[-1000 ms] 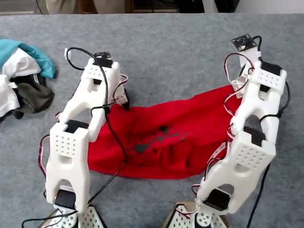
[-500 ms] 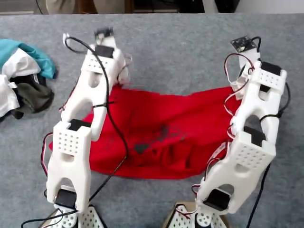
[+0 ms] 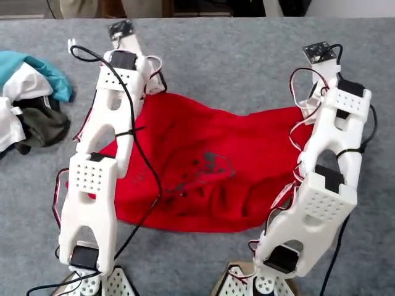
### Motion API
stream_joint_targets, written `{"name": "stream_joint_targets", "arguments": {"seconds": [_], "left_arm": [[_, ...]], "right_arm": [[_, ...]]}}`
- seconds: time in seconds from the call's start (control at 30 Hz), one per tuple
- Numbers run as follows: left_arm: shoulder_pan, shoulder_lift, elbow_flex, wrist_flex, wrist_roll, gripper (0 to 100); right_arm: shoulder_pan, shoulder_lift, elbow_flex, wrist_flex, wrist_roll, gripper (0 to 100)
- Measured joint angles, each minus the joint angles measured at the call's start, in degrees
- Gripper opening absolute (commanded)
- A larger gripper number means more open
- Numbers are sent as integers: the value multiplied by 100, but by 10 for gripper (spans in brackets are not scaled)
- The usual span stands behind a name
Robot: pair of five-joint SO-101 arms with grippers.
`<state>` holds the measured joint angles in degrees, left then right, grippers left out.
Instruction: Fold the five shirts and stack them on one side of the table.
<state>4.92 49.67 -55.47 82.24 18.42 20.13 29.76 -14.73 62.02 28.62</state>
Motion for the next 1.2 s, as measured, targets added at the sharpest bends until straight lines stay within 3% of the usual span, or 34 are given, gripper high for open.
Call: {"name": "stream_joint_targets", "arguments": {"seconds": [0.3, 0.43, 0.63, 0.87, 1.2], "left_arm": [[-211, 79, -1512, 1459, 18, 227], [-220, 70, -2277, 1767, 18, 159], [-97, 26, -2488, 1793, 18, 15], [563, 176, -1354, 1741, 18, 19], [484, 686, 536, 1767, -352, 19]], "right_arm": [[-18, 9, 0, -9, 0, 16], [-18, 9, 0, -9, 0, 16], [-18, 9, 0, -9, 0, 16], [-18, 9, 18, -97, 0, 16], [-26, 9, 35, -193, 229, 16]]}}
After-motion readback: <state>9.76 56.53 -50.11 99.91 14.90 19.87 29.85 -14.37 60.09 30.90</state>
